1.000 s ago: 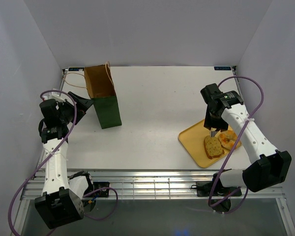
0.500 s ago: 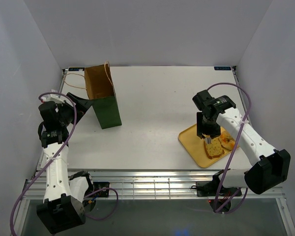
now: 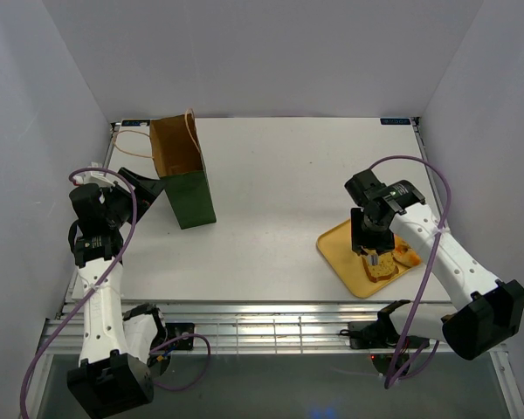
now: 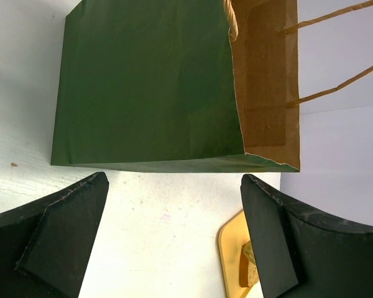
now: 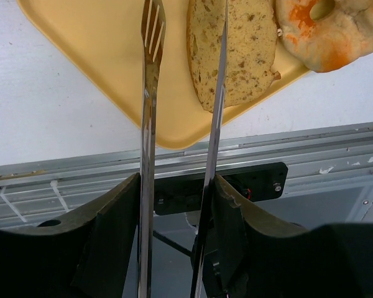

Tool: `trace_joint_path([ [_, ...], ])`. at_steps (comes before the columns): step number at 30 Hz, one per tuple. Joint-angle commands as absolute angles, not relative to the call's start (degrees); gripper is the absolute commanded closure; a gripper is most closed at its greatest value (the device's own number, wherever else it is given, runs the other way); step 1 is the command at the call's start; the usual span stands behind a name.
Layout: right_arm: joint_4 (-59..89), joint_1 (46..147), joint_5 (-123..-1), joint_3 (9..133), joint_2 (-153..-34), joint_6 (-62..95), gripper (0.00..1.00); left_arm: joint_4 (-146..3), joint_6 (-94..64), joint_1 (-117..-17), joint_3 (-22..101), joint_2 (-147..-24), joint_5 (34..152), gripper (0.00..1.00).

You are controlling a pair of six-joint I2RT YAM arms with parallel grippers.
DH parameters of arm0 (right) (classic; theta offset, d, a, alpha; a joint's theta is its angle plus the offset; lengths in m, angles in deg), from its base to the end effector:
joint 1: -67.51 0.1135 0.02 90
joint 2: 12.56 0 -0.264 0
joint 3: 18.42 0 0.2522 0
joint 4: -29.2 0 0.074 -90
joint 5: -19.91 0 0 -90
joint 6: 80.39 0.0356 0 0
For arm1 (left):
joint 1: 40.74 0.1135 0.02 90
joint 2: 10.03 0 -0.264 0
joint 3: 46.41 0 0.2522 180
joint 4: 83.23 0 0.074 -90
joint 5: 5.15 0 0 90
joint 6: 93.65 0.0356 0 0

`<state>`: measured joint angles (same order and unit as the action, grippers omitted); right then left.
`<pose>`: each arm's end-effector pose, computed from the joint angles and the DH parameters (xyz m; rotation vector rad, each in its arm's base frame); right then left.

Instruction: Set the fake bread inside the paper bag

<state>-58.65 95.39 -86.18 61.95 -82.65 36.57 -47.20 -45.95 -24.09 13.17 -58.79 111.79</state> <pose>0.1828 0.0855 0.3011 0.0207 2.8137 -0.2119 0.1860 0.0388 0.3143 -0.7257 1.9071 -0.7553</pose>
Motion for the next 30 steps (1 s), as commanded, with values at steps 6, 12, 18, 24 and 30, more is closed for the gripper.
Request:
trace_joint_path([
  [6,-59.6,96.2,-87.6,60.5,-82.6,37.8,0.46,-47.1,-45.3,-24.3,13.6,-57.7,110.9,0.02],
  [12,-59.5,96.5,-88.3,61.0,-83.8,38.0,0.47,-47.2,-45.0,-24.2,13.7,-58.7,111.0,0.02],
  [18,-59.5,96.6,-88.6,60.8,-84.5,38.3,0.52,-47.8,-45.1,-24.3,13.3,-58.9,111.2,0.02],
  [24,-59.5,96.9,-88.8,61.0,-85.2,38.3,0.56,-47.8,-44.9,-24.2,13.1,-59.2,111.1,0.02],
  [30,-59.5,97.2,-88.6,61.0,-85.3,38.4,0.61,-48.0,-45.0,-24.2,13.0,-58.9,111.6,0.02],
])
